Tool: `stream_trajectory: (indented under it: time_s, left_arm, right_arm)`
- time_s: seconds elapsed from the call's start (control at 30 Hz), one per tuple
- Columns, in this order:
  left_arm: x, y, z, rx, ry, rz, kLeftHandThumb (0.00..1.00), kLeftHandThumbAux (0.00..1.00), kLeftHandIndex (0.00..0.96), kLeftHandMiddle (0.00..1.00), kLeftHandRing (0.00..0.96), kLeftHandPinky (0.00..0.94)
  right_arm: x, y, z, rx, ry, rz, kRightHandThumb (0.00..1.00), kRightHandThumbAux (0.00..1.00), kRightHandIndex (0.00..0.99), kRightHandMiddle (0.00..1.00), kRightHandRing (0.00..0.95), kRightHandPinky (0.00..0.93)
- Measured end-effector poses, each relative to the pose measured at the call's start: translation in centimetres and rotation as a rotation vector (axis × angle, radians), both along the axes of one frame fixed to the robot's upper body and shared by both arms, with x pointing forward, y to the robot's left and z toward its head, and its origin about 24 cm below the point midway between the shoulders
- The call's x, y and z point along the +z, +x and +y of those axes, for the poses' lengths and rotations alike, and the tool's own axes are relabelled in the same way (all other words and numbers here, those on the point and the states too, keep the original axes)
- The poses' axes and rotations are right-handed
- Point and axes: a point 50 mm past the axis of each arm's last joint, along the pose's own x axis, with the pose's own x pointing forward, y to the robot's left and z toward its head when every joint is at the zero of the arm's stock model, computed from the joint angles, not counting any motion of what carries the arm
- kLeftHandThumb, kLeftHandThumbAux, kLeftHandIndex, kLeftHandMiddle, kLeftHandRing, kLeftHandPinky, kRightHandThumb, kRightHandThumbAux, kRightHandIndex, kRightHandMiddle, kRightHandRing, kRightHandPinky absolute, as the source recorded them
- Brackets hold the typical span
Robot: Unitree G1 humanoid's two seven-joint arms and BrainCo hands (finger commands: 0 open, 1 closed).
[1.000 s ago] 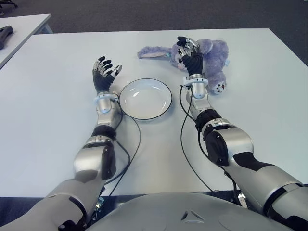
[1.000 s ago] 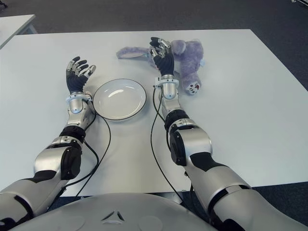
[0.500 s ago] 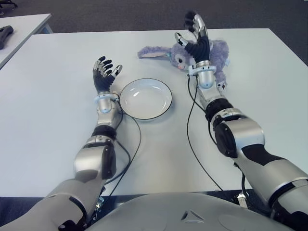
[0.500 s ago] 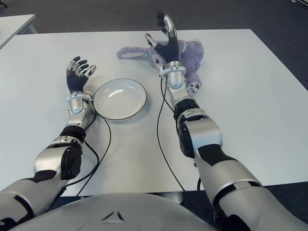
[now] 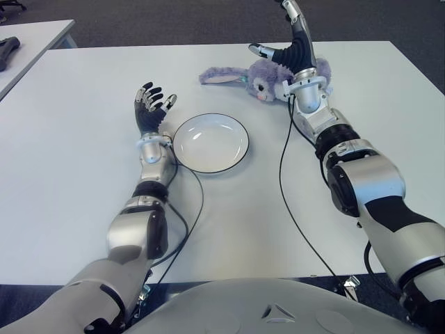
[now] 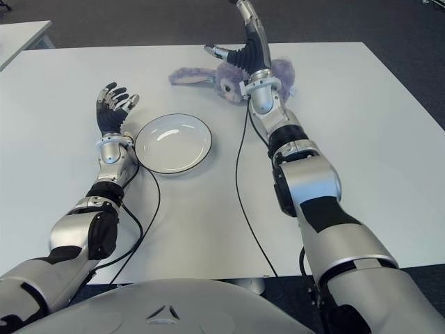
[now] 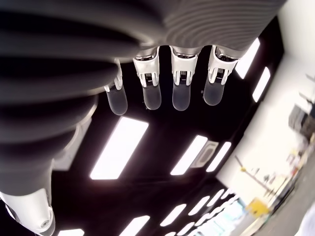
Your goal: Put the doll into the plate.
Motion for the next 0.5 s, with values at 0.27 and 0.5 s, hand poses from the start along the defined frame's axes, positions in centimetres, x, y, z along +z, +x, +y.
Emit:
stream_trajectory:
  time_s: [0.27, 0.5]
  left_arm:
    - [-0.1, 0.0, 0.0, 0.000, -0.001, 0.006, 0.000, 0.787, 0.218, 0.303, 0.287, 0.233]
    - [-0.1, 0.0, 0.0, -0.001, -0.004, 0.016, 0.000, 0.789, 0.217, 0.309, 0.294, 0.258]
  right_arm:
    - [1.5, 0.7, -0.8, -0.077, -0.100, -0.008, 0.052, 0.639, 0.070, 0.047, 0.021, 0.000]
    - [2.7, 1.4, -1.7, -0.171, -0.188, 0.013, 0.043, 0.622, 0.039, 0.016, 0.002, 0.000]
